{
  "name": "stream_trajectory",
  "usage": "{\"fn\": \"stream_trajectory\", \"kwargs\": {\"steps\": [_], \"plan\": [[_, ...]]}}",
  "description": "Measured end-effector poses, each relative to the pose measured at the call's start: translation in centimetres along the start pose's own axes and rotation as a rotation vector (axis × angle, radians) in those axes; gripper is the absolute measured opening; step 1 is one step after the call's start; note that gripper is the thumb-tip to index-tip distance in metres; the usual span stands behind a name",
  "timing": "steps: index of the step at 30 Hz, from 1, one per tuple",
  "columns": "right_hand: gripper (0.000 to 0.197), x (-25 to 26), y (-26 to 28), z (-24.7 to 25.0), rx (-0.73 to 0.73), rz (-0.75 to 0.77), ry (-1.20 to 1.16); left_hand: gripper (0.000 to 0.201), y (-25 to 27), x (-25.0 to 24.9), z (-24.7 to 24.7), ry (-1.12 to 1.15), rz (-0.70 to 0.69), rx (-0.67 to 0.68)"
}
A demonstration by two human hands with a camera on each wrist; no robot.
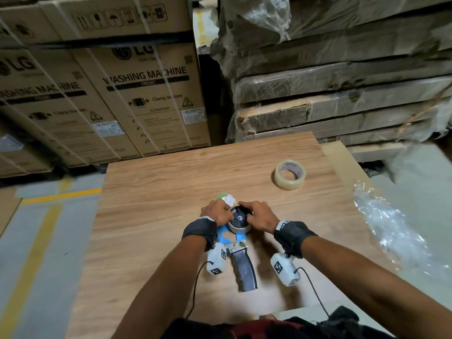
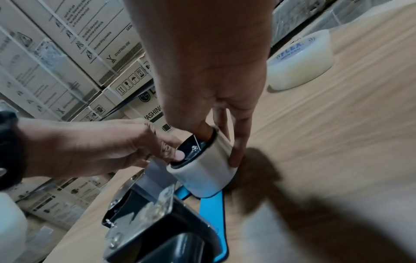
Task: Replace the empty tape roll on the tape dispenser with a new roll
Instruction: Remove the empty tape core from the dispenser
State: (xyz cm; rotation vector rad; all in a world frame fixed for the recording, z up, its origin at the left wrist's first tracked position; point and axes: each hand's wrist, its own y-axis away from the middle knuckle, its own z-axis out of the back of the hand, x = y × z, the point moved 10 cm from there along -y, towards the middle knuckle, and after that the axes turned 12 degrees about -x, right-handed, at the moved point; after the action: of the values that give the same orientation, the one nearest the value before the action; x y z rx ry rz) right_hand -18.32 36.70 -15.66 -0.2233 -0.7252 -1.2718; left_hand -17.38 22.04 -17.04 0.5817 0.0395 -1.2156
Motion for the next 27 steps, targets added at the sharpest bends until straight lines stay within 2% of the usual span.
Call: {"fn": "stream_trajectory", "kwargs": {"steps": [1, 3, 5, 7, 10, 15, 18, 23, 27], "plan": [[0.081, 0.0, 0.0, 0.1, -0.018, -0.004, -0.011, 0.044, -0.4, 0.4, -0.3, 0.019, 0.023, -0.004], [0.078, 0.6, 0.2, 0.8, -0.055, -0.017, -0.042, 0.028, -0.1, 0.3, 0.1, 0.058, 0.044, -0.041], [0.077, 0.5, 0.1, 1.2, -0.098, -0.055, -0.076, 0.017, 0.7, -0.2, 1.3, 0.119, 0.05, -0.12], [0.078, 0.5, 0.2, 1.4, -0.131, -0.085, -0.102, 0.028, 1.3, -0.2, 1.7, 0.179, 0.073, -0.176], [0.077, 0.9, 0.8, 1.8, -0.164, -0.084, -0.099, 0.041, 1.6, -0.2, 1.9, 0.213, 0.096, -0.188], [0.076, -0.1, 1.4, 0.7, -0.08, -0.064, -0.127, 0.046, 1.1, 0.2, 0.6, 0.138, 0.035, -0.051], [0.073, -0.7, 1.6, 0.6, -0.078, -0.087, -0.228, 0.044, 2.0, -0.1, 0.9, 0.159, 0.023, -0.042], [0.076, -1.2, 1.0, 0.7, -0.177, -0.139, -0.285, 0.041, 2.5, -0.3, 1.2, 0.283, 0.061, -0.133], [0.077, -2.4, 1.0, 0.1, -0.251, -0.198, -0.285, 0.039, 2.1, -0.8, 1.1, 0.276, 0.047, -0.19]]}}
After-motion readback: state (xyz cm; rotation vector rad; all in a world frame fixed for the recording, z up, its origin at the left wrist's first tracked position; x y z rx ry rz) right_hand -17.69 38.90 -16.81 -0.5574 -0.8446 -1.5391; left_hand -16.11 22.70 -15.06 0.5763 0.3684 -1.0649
